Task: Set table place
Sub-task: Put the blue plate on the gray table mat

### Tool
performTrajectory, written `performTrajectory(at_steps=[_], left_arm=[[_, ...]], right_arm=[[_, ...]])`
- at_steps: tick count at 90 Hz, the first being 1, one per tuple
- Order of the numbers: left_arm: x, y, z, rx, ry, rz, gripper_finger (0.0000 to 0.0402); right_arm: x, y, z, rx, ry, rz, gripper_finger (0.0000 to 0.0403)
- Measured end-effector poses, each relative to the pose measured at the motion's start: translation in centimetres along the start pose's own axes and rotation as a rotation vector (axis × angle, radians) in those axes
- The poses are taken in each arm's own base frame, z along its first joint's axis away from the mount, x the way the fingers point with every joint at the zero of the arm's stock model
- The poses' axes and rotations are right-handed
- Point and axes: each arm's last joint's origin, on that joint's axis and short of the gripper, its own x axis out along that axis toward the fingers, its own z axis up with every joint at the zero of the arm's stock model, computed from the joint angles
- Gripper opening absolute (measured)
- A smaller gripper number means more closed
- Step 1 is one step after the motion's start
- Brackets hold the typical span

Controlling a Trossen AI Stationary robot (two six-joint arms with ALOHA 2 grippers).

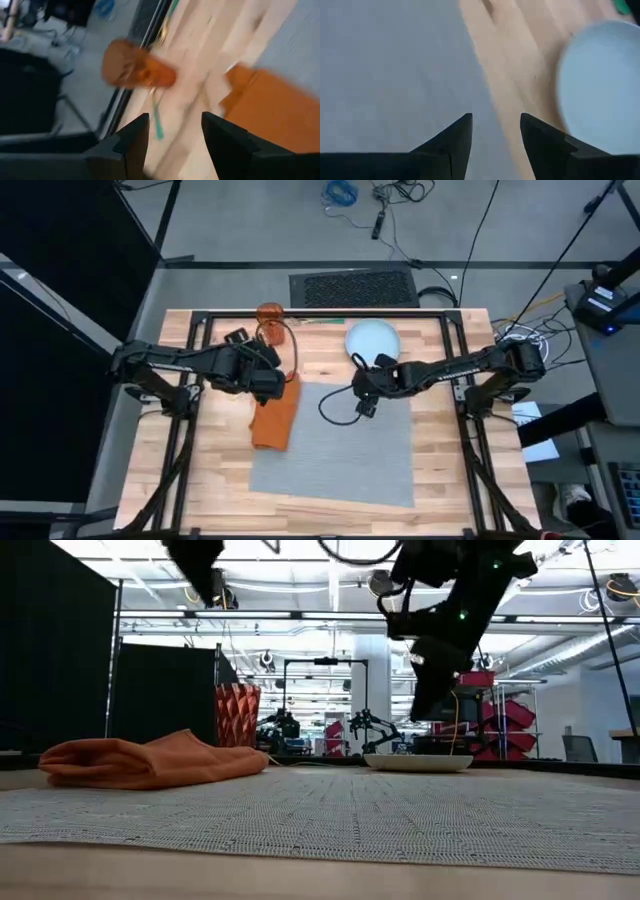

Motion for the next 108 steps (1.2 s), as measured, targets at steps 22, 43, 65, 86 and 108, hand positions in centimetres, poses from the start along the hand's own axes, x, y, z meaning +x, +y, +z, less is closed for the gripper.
performTrajectory(at_steps=[22, 43, 65, 86, 108], left_arm=[[1.7, -1.1, -1.1, 0.042, 0.074, 0.009, 0.0169], [3.1, -2.1, -2.2, 0.067, 0.149, 0.006, 0.0169], [4.0, -2.6, -3.0, 0.099, 0.184, 0.021, 0.0169], [4.0, -2.7, -2.8, 0.092, 0.167, 0.012, 0.0169], [4.0, -2.8, -2.8, 0.088, 0.163, 0.009, 0.0169]], right_arm=[[2.7, -1.0, 2.4, -0.089, 0.103, -0.079, 0.0153], [5.7, -1.2, 3.7, -0.183, 0.265, -0.13, 0.0153], [7.5, -0.9, 4.1, -0.251, 0.309, -0.171, 0.0153], [8.6, -2.9, 4.3, -0.21, 0.332, -0.184, 0.0153], [9.3, -4.5, 4.5, -0.152, 0.354, -0.108, 0.0153]])
